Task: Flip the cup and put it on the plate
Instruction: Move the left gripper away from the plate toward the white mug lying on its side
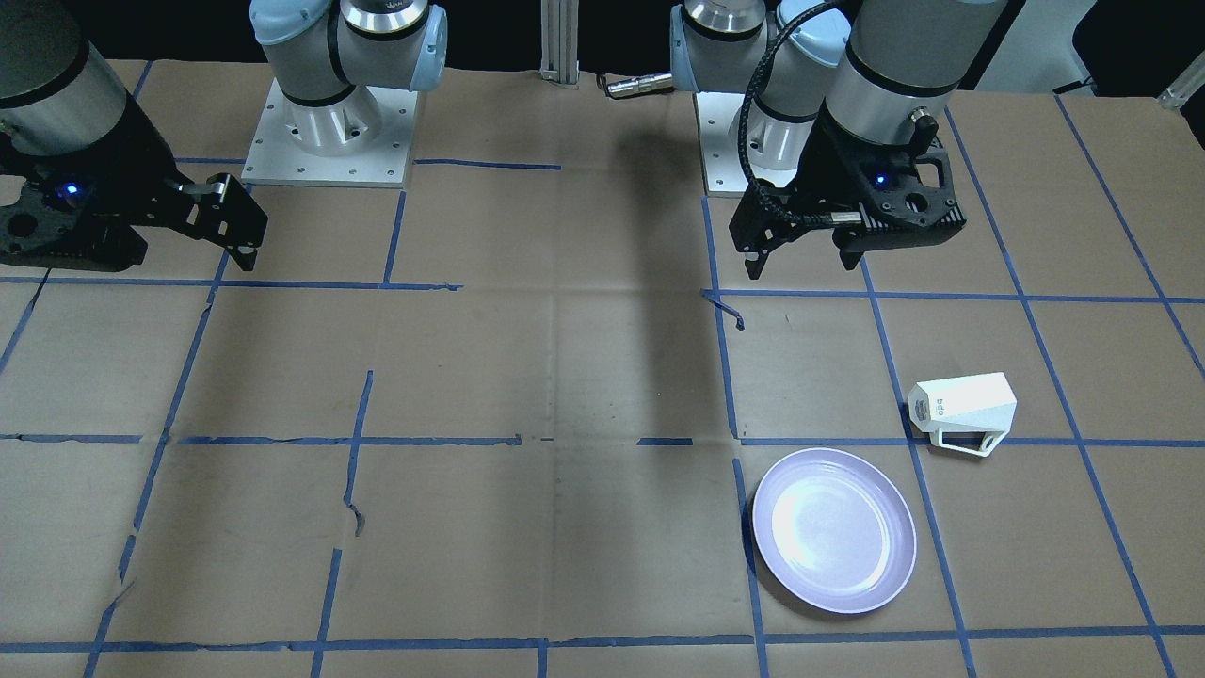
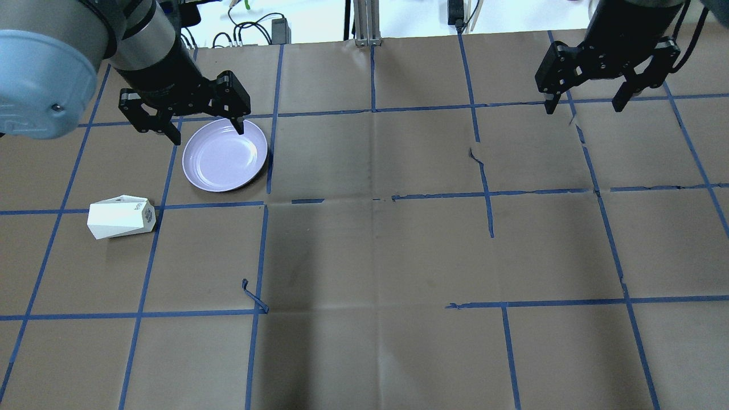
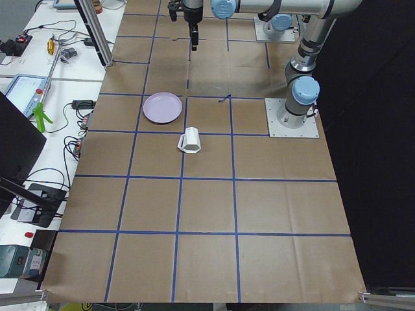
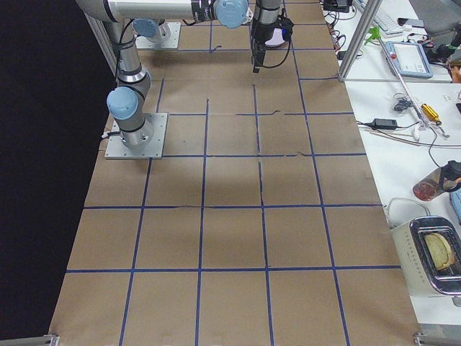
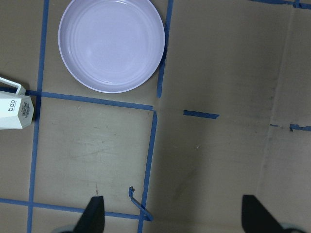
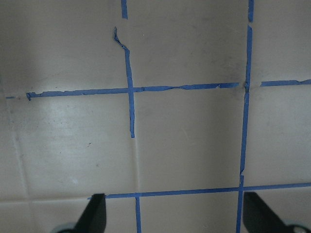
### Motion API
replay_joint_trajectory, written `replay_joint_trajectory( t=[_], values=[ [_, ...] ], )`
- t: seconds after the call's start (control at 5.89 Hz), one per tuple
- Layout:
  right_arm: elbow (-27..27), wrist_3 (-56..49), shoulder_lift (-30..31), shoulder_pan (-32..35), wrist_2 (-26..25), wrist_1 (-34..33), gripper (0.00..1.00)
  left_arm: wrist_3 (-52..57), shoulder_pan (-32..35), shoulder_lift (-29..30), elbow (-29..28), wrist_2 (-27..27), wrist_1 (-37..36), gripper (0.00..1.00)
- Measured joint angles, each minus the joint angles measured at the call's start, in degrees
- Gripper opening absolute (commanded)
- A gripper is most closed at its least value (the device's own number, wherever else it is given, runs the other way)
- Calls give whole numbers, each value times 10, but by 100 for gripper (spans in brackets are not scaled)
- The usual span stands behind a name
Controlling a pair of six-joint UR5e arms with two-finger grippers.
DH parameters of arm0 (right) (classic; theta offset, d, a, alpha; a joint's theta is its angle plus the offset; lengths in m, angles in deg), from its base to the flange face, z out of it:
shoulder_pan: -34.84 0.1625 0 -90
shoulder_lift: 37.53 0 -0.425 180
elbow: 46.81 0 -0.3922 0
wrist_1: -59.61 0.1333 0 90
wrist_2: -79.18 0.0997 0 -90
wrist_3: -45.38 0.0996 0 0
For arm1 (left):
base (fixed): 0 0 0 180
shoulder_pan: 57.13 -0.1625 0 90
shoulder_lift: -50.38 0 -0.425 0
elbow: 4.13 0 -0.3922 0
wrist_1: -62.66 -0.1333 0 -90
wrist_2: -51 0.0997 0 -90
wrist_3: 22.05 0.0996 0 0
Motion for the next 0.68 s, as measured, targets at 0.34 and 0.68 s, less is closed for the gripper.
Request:
replay_joint_trajectory(
  t=[0.34,0.68],
  values=[
    [0,0,0,0,0,0,100,0,0,-13,2,0,4,99],
    [0,0,0,0,0,0,100,35,-16,-17,4,2,7,99]
  ],
)
